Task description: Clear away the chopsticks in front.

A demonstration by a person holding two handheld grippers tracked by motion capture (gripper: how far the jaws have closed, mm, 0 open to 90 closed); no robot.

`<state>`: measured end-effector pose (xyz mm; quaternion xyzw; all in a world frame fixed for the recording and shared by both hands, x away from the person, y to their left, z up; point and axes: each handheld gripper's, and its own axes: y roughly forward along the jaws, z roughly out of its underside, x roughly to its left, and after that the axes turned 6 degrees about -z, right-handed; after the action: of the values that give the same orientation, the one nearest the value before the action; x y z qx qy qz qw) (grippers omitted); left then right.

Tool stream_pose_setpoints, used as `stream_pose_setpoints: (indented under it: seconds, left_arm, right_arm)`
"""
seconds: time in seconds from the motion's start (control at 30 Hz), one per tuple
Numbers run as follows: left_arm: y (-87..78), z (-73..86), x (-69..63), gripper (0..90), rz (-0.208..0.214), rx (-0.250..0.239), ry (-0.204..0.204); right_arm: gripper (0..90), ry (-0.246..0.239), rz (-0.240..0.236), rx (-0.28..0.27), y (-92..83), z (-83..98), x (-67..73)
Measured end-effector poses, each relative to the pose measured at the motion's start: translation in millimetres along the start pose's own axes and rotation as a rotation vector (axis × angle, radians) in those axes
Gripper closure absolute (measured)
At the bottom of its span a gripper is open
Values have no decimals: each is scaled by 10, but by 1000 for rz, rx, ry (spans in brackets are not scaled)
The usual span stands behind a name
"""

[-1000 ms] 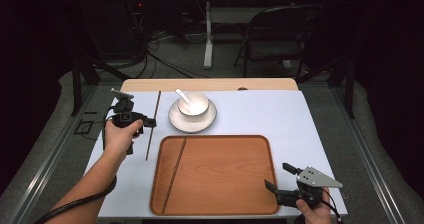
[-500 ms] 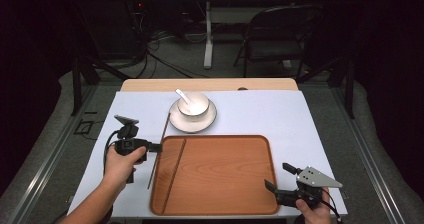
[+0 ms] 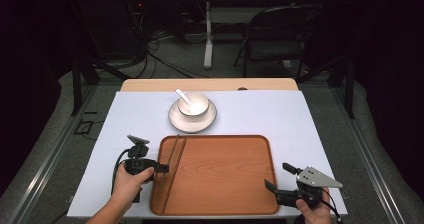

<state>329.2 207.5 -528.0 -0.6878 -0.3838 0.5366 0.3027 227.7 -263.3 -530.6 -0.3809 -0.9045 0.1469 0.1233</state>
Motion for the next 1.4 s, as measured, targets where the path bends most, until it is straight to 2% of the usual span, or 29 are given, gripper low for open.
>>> stream_pose_setpoints:
  seconds: [0.23, 0.63, 0.77, 1.07, 1.23, 1.4]
  left_arm:
    - [72, 0, 28, 855, -12, 30, -3]
    - [129, -39, 43, 845, -38, 28, -12]
    - [130, -37, 49, 817, -39, 27, -13]
    - [109, -27, 57, 828, -48, 18, -9]
    - [22, -5, 55, 757, -50, -32, 31]
    - [-62, 30, 64, 653, -48, -101, 39]
  right_arm:
    - [146, 1, 0, -1, -1, 1, 0]
    - [146, 0, -1, -2, -3, 1, 2]
    - [146, -2, -1, -3, -4, 1, 2]
    - [146, -2, -1, -3, -4, 2, 2]
    - [146, -1, -1, -3, -5, 2, 0]
    - [146, -1, -1, -3, -4, 1, 0]
